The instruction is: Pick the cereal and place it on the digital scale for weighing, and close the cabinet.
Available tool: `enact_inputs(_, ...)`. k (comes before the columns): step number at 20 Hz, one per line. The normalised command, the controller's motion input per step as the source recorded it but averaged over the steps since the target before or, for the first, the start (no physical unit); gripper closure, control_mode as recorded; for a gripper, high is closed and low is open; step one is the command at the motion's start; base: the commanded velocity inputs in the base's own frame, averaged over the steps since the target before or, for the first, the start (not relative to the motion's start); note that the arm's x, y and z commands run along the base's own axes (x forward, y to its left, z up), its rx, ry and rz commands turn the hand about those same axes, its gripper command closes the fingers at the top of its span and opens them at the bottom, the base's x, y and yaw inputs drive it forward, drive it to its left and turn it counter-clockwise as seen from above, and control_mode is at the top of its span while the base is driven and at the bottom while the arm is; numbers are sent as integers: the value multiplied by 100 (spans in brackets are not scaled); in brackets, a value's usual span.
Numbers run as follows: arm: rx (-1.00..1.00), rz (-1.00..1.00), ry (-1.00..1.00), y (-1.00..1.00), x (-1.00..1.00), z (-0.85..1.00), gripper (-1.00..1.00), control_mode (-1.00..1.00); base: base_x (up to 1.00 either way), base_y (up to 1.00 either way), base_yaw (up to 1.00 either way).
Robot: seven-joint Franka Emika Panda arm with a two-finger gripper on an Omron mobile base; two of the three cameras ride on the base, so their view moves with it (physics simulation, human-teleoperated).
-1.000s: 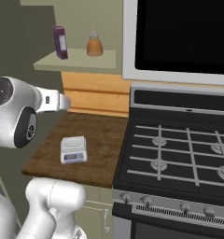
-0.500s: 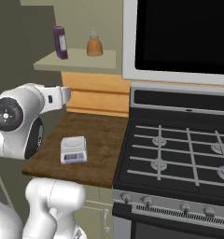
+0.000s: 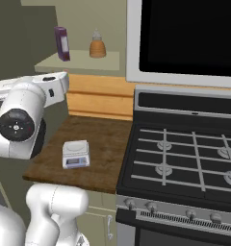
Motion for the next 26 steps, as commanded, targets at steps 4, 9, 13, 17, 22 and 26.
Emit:
enact_inputs(4, 0, 16, 3, 9, 0, 78, -100, -100, 0, 0, 0)
enact_inputs(9, 0, 11, 9, 11, 15, 25, -100, -100, 0, 0, 0)
enact_inputs(13, 0, 1, 11, 56, 28, 0, -100, -100, 0, 0, 0)
enact_inputs(17, 0, 0, 15, 49, 53, -11, -100, -100, 0, 0, 0)
enact_inputs(22, 0, 1, 0, 1, 43, -12, -100, -100, 0, 0, 0)
enact_inputs(26, 0, 1, 3, 0, 51, 0, -100, -100, 0, 0, 0)
